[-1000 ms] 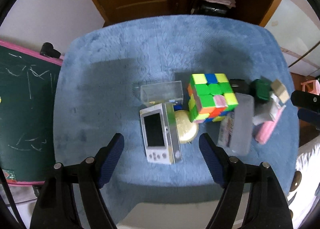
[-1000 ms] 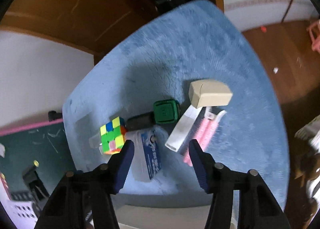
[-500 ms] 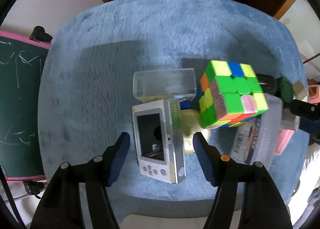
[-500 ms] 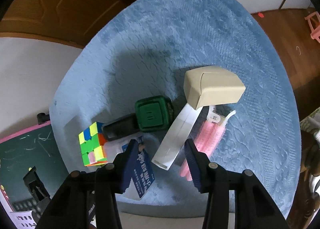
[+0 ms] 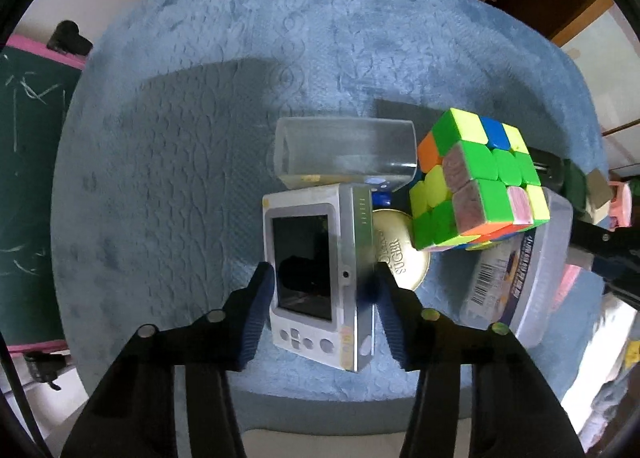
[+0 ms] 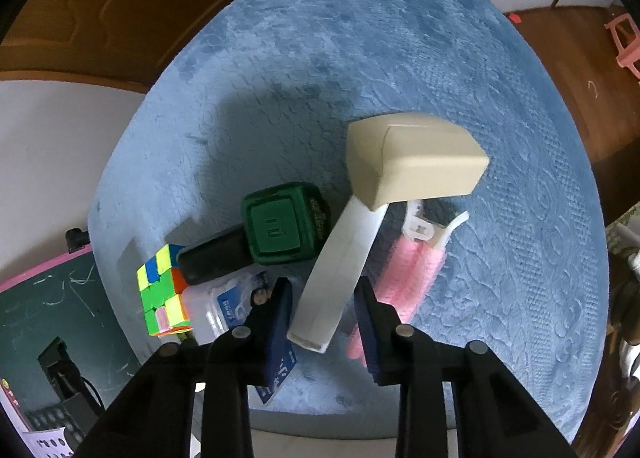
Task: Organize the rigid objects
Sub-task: 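Grasp the white game device with the left gripper while the right gripper grasps the white strap, then carry the game device with the left gripper into the tray while the right gripper carries the strap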
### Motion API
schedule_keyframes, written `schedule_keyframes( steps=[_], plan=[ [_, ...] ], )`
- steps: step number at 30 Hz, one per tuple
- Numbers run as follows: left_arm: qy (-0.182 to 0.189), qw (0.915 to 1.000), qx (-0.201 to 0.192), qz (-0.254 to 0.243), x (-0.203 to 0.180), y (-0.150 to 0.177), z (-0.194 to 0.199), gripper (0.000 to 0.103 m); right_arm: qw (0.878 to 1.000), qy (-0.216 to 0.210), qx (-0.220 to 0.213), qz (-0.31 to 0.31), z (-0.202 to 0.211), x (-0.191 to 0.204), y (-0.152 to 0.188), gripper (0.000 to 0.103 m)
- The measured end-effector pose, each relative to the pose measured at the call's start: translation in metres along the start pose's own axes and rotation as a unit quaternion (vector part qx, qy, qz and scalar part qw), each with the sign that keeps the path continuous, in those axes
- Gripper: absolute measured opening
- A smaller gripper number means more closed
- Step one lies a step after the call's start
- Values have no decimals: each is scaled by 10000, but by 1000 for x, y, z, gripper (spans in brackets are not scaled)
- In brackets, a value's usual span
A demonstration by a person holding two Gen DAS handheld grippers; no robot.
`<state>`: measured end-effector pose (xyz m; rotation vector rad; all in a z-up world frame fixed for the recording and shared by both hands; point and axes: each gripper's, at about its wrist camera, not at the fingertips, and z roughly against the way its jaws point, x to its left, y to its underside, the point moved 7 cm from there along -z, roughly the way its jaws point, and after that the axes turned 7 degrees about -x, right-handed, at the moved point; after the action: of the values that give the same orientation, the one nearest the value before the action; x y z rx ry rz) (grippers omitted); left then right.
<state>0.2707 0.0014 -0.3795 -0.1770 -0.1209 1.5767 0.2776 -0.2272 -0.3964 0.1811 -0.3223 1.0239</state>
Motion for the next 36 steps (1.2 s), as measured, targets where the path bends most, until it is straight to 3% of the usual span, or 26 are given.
schedule_keyframes(
  steps=[4, 9, 15, 20, 25, 36],
  plan=[
    [150, 9998, 6, 99, 8, -1, 3, 43, 9999, -7, 102, -107, -4, -7, 0, 27],
    [84, 10000, -33, -10, 11, 0, 11, 35, 9998, -16, 156, -153, -10, -13, 0, 26],
    [-428, 9990, -55, -137, 22, -5, 13, 29, 9999, 53, 133, -87, -13, -11, -2, 26],
    [-146, 9997, 107, 190, 36, -3, 0, 28, 9999, 95, 86, -31, -15, -7, 0, 23],
    [-185, 9998, 34, 60, 37, -7, 2, 27, 9998, 166, -25, 144, -9, -4, 6, 22],
    [258, 9994, -116, 204, 42, 15, 39, 27, 9982, -353, -203, 441, 39, 6, 30, 22]
  ],
)
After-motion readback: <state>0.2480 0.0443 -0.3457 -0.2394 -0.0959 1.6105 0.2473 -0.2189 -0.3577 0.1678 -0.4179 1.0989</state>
